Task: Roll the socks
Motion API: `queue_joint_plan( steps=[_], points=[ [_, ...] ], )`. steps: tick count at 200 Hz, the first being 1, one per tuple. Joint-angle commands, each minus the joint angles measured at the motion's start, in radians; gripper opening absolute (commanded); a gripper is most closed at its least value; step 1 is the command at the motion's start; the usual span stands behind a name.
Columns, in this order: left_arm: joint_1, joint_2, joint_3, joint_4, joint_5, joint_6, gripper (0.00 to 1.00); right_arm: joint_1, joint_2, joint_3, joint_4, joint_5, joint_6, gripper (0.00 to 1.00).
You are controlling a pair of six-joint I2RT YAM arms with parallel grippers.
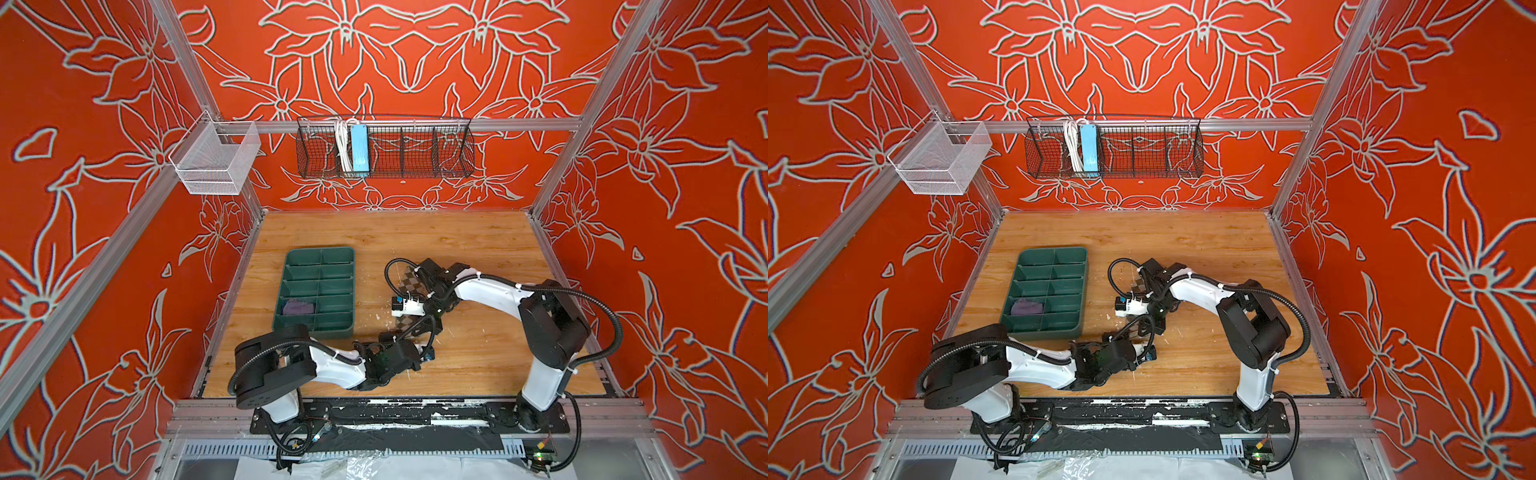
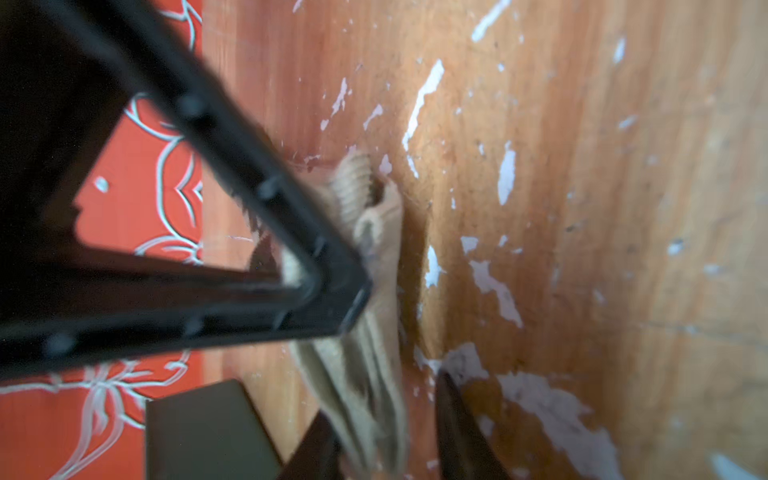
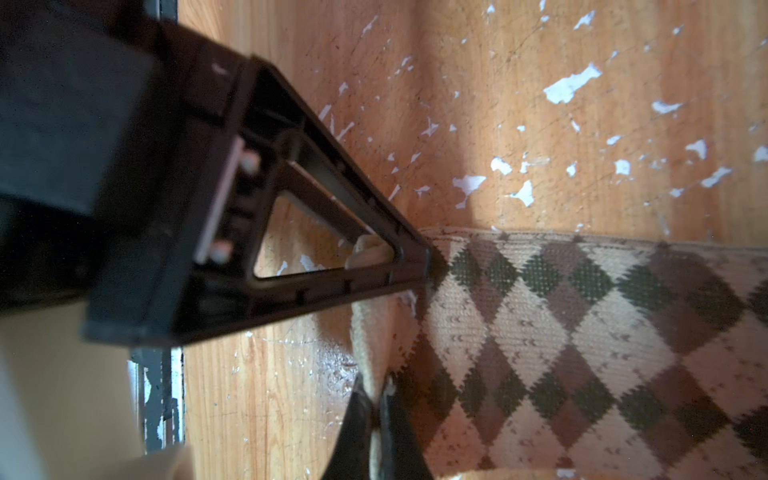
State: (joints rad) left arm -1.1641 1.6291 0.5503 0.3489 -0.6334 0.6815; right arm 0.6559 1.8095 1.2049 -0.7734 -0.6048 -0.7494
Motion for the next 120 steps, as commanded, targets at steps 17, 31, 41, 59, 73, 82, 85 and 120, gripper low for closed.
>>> queue_joint_plan(
  steps=[17,31,41,59,73,82,85,120],
  points=[
    [0.001,0.004,0.027,0.036,-0.043,-0.021,0.07,-0.005,-0.03,-0.005,-0.014,-0.026,0.014,0.0],
    [0.005,-0.012,0.047,-0.008,-0.038,-0.034,0.0,-0.008,-0.036,-0.012,-0.005,-0.007,0.027,0.0],
    [0.009,-0.025,0.064,-0.051,-0.027,-0.046,0.0,-0.011,-0.041,-0.017,0.004,0.007,0.035,0.01],
    [0.023,-0.049,0.101,-0.149,0.022,-0.077,0.0,-0.019,-0.056,-0.033,0.028,0.026,0.057,0.07],
    [0.041,-0.071,0.128,-0.23,0.108,-0.105,0.0,-0.027,-0.067,-0.047,0.047,0.039,0.075,0.09],
    [0.053,-0.085,0.142,-0.27,0.162,-0.127,0.0,-0.036,-0.074,-0.057,0.064,0.046,0.085,0.12],
    [0.059,-0.089,0.144,-0.283,0.183,-0.133,0.0,-0.04,-0.077,-0.063,0.072,0.05,0.089,0.14],
    [0.115,-0.079,0.186,-0.372,0.322,-0.176,0.0,-0.079,-0.16,-0.129,0.193,0.085,0.137,0.27]
  ],
)
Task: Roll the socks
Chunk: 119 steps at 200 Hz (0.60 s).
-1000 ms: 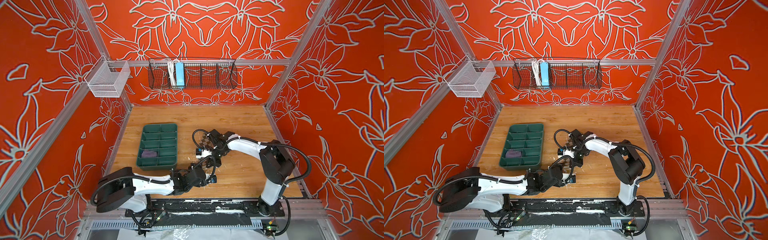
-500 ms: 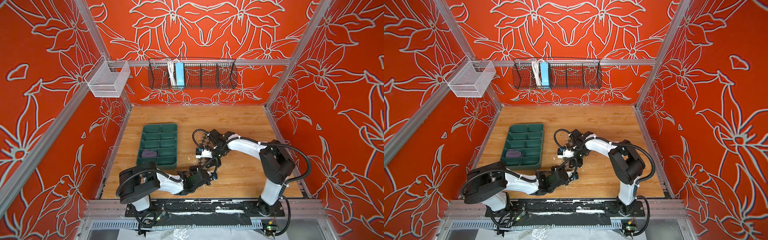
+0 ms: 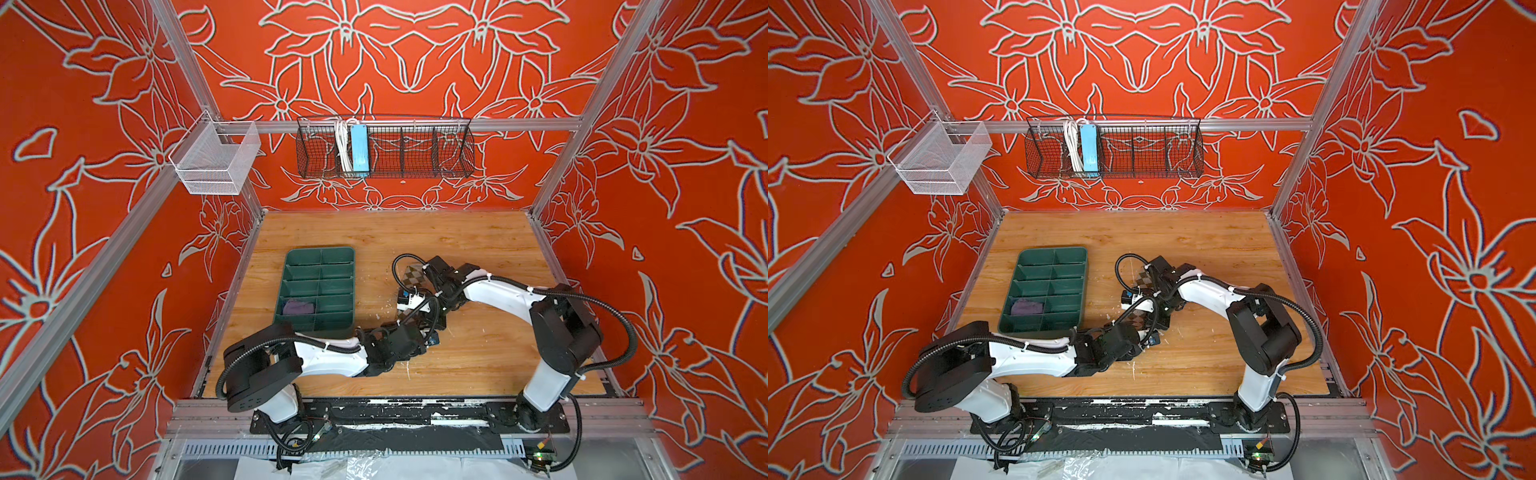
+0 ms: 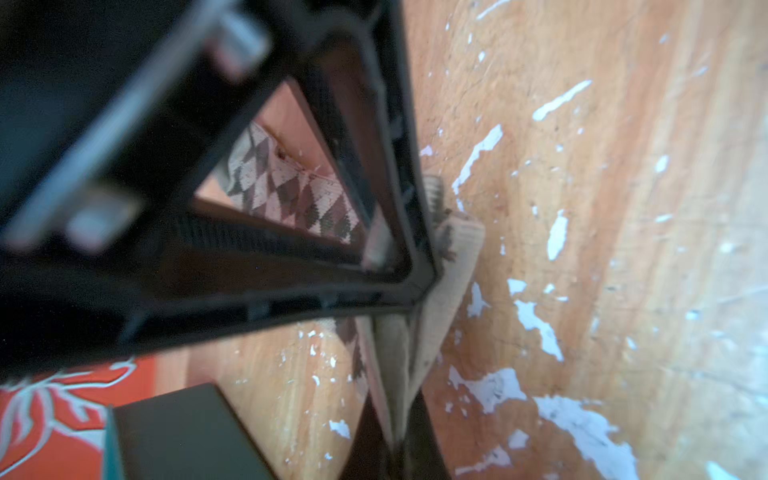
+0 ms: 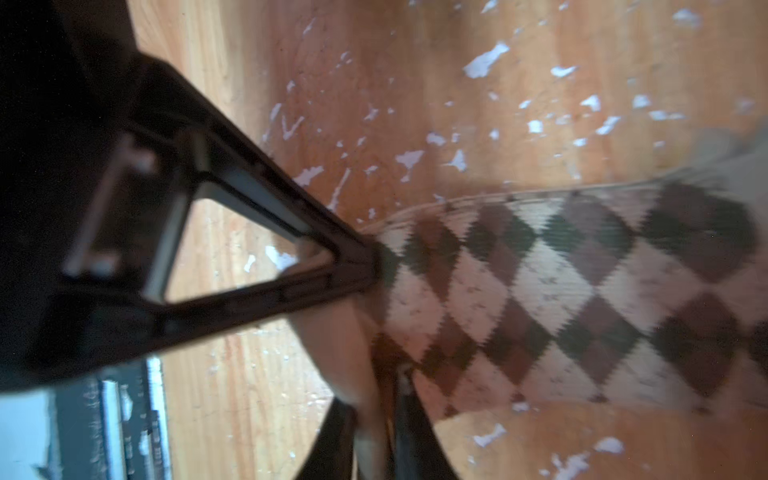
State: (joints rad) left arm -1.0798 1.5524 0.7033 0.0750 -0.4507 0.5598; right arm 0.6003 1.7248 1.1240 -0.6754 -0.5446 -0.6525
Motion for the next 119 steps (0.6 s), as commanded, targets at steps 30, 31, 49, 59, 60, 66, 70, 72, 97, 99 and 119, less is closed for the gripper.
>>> queue_joint_plan(
  steps=[30,31,49,59,60,66,70,72,97,99,119],
  points=[
    [0.069,0.059,0.091,-0.172,0.208,-0.067,0.0,-0.066,-0.198,-0.104,0.195,-0.01,0.092,0.37],
    [0.07,0.06,0.094,-0.173,0.209,-0.069,0.0,-0.067,-0.204,-0.106,0.197,-0.01,0.094,0.37],
    [0.092,0.076,0.114,-0.194,0.238,-0.088,0.0,-0.104,-0.302,-0.153,0.29,-0.001,0.154,0.37],
    [0.103,0.077,0.127,-0.209,0.252,-0.099,0.0,-0.131,-0.363,-0.188,0.361,0.055,0.206,0.39],
    [0.105,0.077,0.127,-0.21,0.255,-0.099,0.0,-0.133,-0.369,-0.191,0.373,0.064,0.209,0.39],
    [0.114,0.079,0.136,-0.227,0.272,-0.103,0.0,-0.147,-0.406,-0.212,0.425,0.12,0.25,0.4],
    [0.12,0.079,0.141,-0.236,0.281,-0.105,0.0,-0.157,-0.429,-0.228,0.459,0.165,0.277,0.41],
    [0.123,0.078,0.146,-0.241,0.286,-0.107,0.0,-0.161,-0.439,-0.235,0.476,0.189,0.29,0.42],
    [0.181,0.112,0.23,-0.393,0.458,-0.111,0.0,-0.197,-0.572,-0.302,0.615,0.523,0.403,0.49],
    [0.186,0.12,0.242,-0.409,0.479,-0.107,0.0,-0.196,-0.582,-0.306,0.622,0.548,0.403,0.49],
    [0.235,0.219,0.372,-0.602,0.658,-0.081,0.0,-0.196,-0.671,-0.334,0.628,0.581,0.329,0.49]
  ],
)
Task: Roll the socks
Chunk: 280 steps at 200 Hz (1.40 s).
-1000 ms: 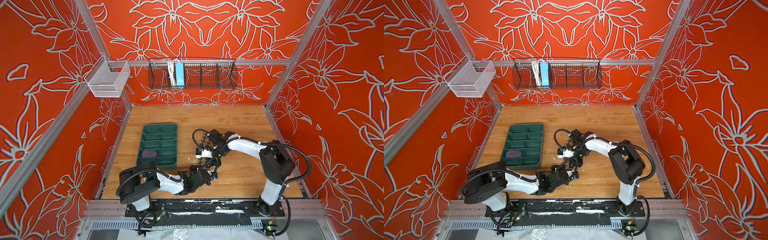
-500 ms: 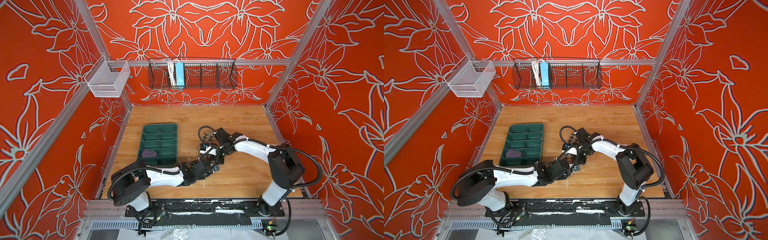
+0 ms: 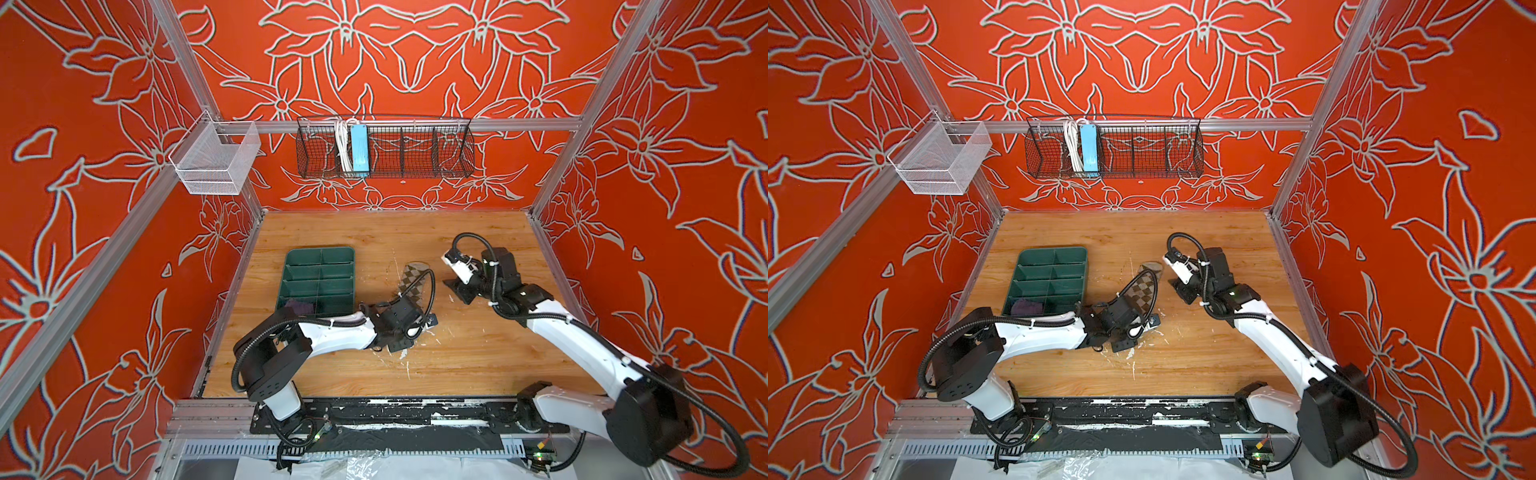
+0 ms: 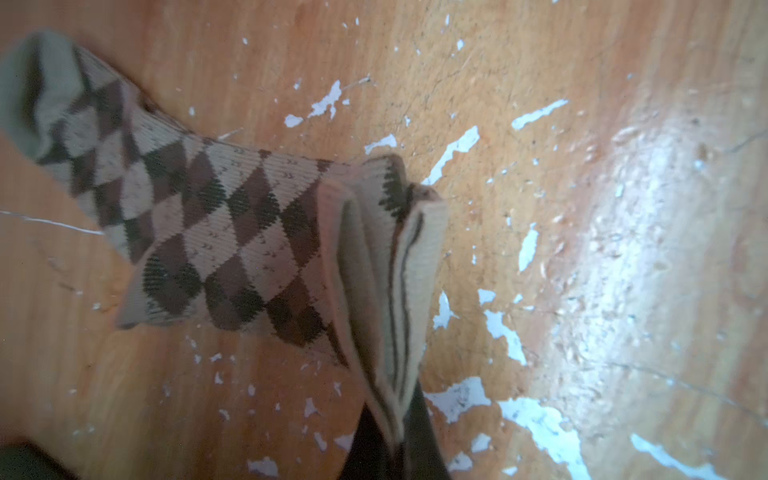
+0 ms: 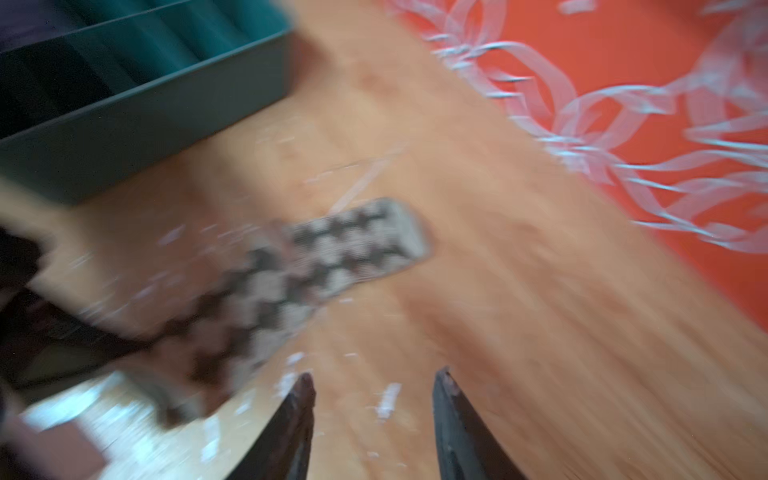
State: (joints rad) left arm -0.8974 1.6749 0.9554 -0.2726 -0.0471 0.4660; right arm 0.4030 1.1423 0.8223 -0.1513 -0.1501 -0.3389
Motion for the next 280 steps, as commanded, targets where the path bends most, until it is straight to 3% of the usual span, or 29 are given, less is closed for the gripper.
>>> queue_joint_plan(
  steps=[1,24,42,64,80,95,111,135,183,221,245,280],
  points=[
    [0.055,0.103,0.128,-0.266,0.261,0.014,0.0,0.001,-0.094,-0.032,0.099,0.177,0.006,0.49],
    [0.109,0.244,0.29,-0.448,0.374,0.008,0.0,0.007,-0.196,-0.036,-0.077,-0.115,-0.243,0.49],
    [0.153,0.329,0.389,-0.545,0.436,-0.002,0.0,0.045,-0.275,-0.064,-0.144,-0.192,-0.368,0.48],
    [0.19,0.363,0.432,-0.575,0.488,-0.011,0.0,0.145,-0.361,-0.114,-0.227,-0.167,-0.574,0.5],
    [0.212,0.363,0.437,-0.577,0.524,-0.011,0.0,0.26,-0.374,-0.149,-0.297,-0.061,-0.725,0.51],
    [0.224,0.369,0.449,-0.592,0.553,-0.004,0.0,0.347,-0.336,-0.174,-0.326,0.036,-0.773,0.52],
    [0.234,0.38,0.464,-0.608,0.574,0.002,0.0,0.424,-0.275,-0.21,-0.269,0.123,-0.782,0.52],
    [0.244,0.397,0.481,-0.625,0.587,0.001,0.0,0.496,-0.151,-0.266,-0.046,0.187,-0.776,0.52],
    [0.249,0.398,0.483,-0.622,0.589,-0.003,0.0,0.507,0.159,-0.251,0.233,0.226,-0.745,0.53],
    [0.249,0.397,0.483,-0.623,0.59,-0.004,0.0,0.502,0.299,-0.218,0.288,0.256,-0.743,0.51],
    [0.25,0.391,0.478,-0.623,0.589,-0.002,0.0,0.497,0.349,-0.209,0.284,0.27,-0.723,0.42],
    [0.249,0.348,0.456,-0.599,0.582,-0.008,0.0,0.496,0.372,-0.161,0.134,0.245,-0.685,0.13]
  ],
)
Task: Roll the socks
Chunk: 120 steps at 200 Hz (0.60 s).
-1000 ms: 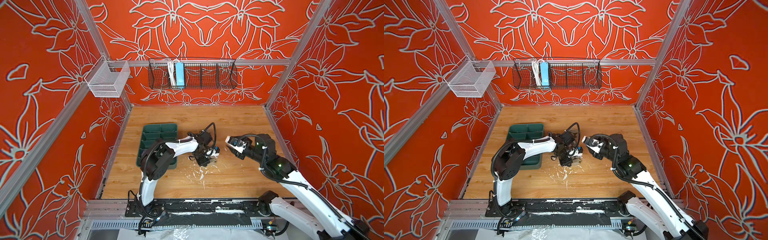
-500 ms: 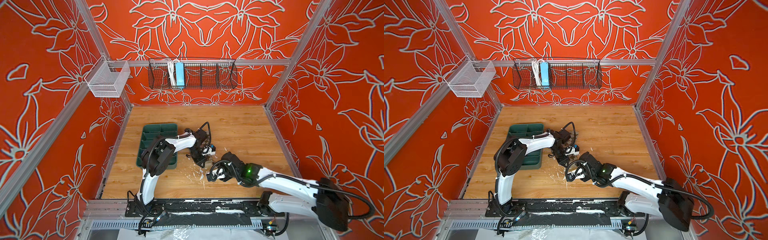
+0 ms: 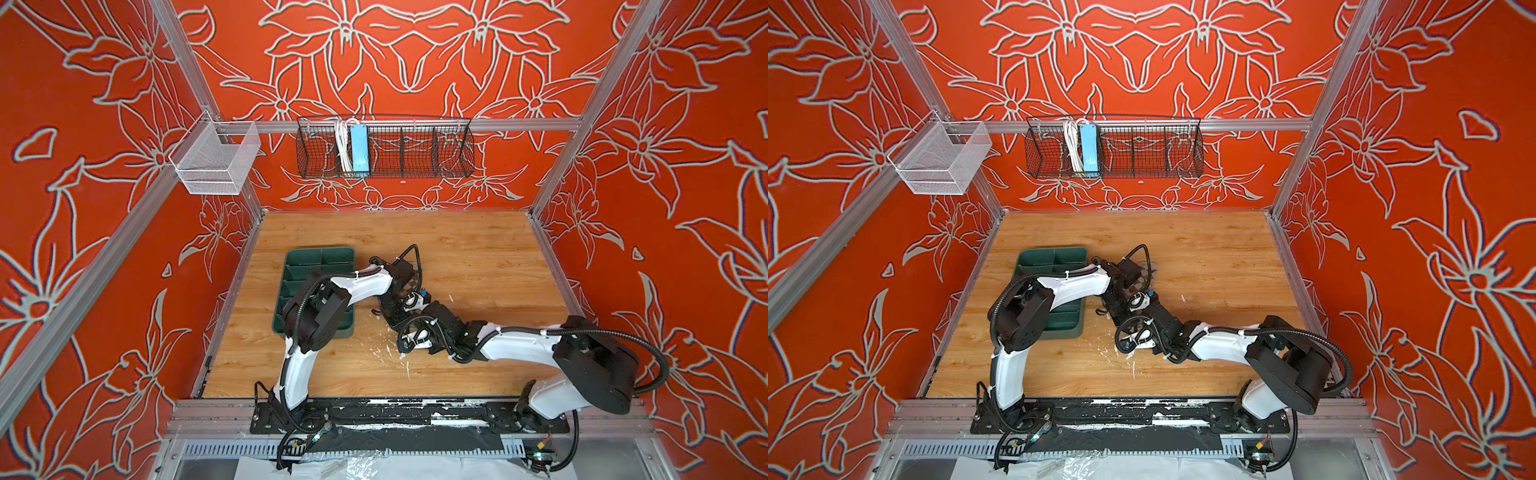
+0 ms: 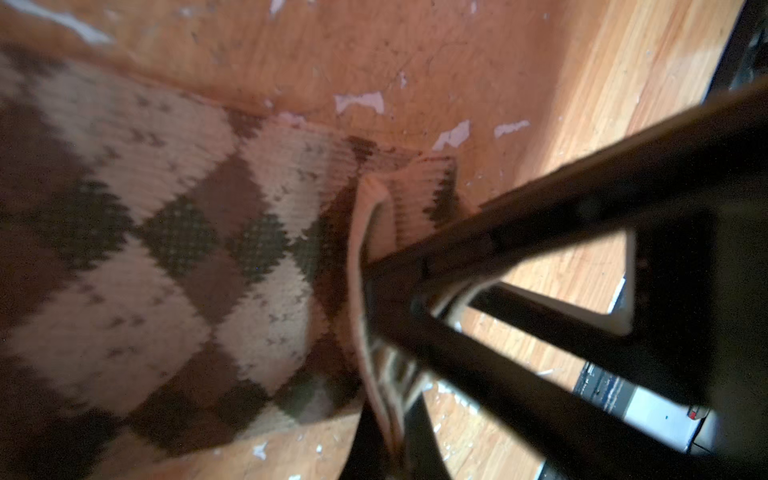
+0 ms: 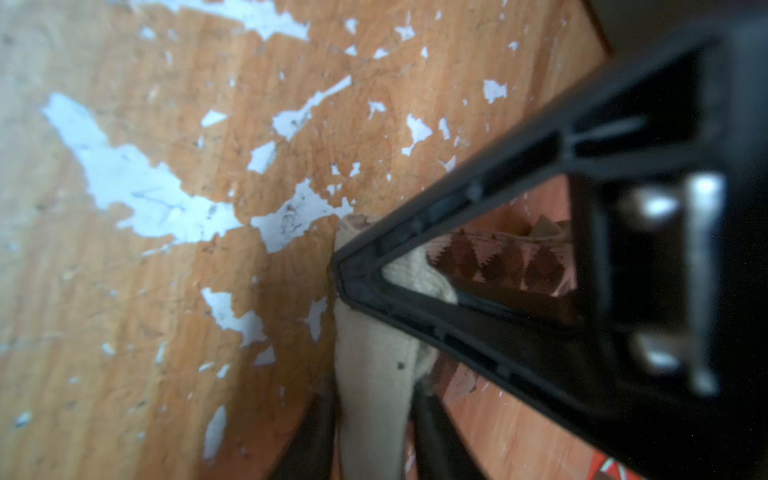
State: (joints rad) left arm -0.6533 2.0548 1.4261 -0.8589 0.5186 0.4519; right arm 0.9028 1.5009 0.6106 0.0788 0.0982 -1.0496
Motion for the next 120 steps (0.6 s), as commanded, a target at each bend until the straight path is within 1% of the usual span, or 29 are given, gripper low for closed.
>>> queue_joint_plan(
  steps=[1,11,15,20,41,47,61,81,91,104,120],
  points=[
    [0.005,-0.034,-0.015,-0.012,0.015,0.006,0.0,-0.003,0.013,0.052,-0.101,-0.005,0.027,0.12],
    [0.005,-0.057,-0.026,0.005,-0.002,-0.004,0.0,-0.004,0.015,0.067,-0.154,-0.013,0.043,0.04],
    [0.004,-0.067,-0.03,0.013,-0.013,-0.008,0.02,-0.003,0.014,0.075,-0.18,-0.019,0.049,0.02],
    [0.006,-0.083,-0.038,0.025,-0.027,-0.015,0.07,-0.003,0.015,0.083,-0.207,-0.026,0.057,0.0],
    [0.005,-0.161,-0.082,0.092,-0.105,-0.051,0.26,-0.003,0.009,0.11,-0.322,-0.075,0.088,0.0],
    [0.006,-0.188,-0.098,0.116,-0.132,-0.065,0.3,-0.003,0.009,0.118,-0.352,-0.089,0.098,0.0],
    [0.006,-0.261,-0.138,0.17,-0.19,-0.084,0.37,-0.004,0.014,0.142,-0.426,-0.124,0.12,0.0],
    [0.009,-0.375,-0.2,0.251,-0.301,-0.109,0.42,-0.009,0.03,0.181,-0.516,-0.165,0.154,0.0],
    [0.012,-0.438,-0.23,0.292,-0.363,-0.118,0.42,-0.015,0.042,0.201,-0.548,-0.186,0.164,0.0],
    [0.014,-0.52,-0.268,0.344,-0.475,-0.122,0.43,-0.024,0.06,0.23,-0.589,-0.218,0.179,0.0],
    [0.015,-0.654,-0.324,0.418,-0.604,-0.099,0.43,-0.04,0.092,0.279,-0.655,-0.278,0.199,0.0]
  ],
)
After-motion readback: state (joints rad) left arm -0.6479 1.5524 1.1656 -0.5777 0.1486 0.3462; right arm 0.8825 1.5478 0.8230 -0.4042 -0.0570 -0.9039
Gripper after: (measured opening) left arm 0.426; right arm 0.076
